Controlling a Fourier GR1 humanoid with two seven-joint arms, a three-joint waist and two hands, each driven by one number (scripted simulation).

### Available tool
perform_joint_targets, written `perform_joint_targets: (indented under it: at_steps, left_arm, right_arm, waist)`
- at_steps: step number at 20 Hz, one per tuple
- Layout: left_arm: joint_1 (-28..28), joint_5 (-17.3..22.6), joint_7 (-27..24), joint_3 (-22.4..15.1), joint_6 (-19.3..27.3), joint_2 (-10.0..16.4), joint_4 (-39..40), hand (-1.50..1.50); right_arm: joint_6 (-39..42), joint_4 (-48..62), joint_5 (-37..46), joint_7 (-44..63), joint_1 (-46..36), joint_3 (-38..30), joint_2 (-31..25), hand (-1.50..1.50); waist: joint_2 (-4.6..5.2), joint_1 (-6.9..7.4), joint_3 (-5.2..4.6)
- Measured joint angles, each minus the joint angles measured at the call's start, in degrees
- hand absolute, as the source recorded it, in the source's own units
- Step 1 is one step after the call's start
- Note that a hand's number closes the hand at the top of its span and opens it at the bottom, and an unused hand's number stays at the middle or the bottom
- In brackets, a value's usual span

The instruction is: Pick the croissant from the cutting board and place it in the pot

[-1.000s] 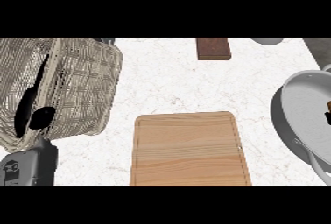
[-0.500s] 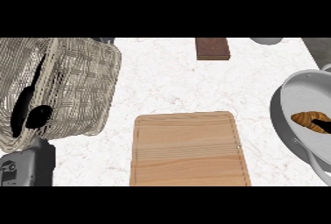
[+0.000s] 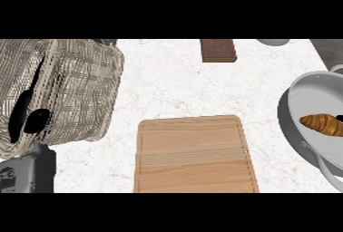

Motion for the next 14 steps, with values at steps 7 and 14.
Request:
perform_joint_targets:
  at_steps: [7,14]
  left_arm:
    - [0.0,-0.5,-0.1,-0.3,0.2,-0.6,-0.3,0.0]
    - [-0.2,-0.7,-1.5,0.1,-0.7,-0.8,0.2,0.0]
  right_arm:
    - [4.5,4.5,-9.9,-3.3,0.8,-7.6,-4.5,-1.5]
    - [10.5,15.7,-16.5,-11.4,3.6,-13.5,-12.5,-1.5]
  waist:
    - [0.1,0.1,0.0]
    - [0.05,0.32,0.11]
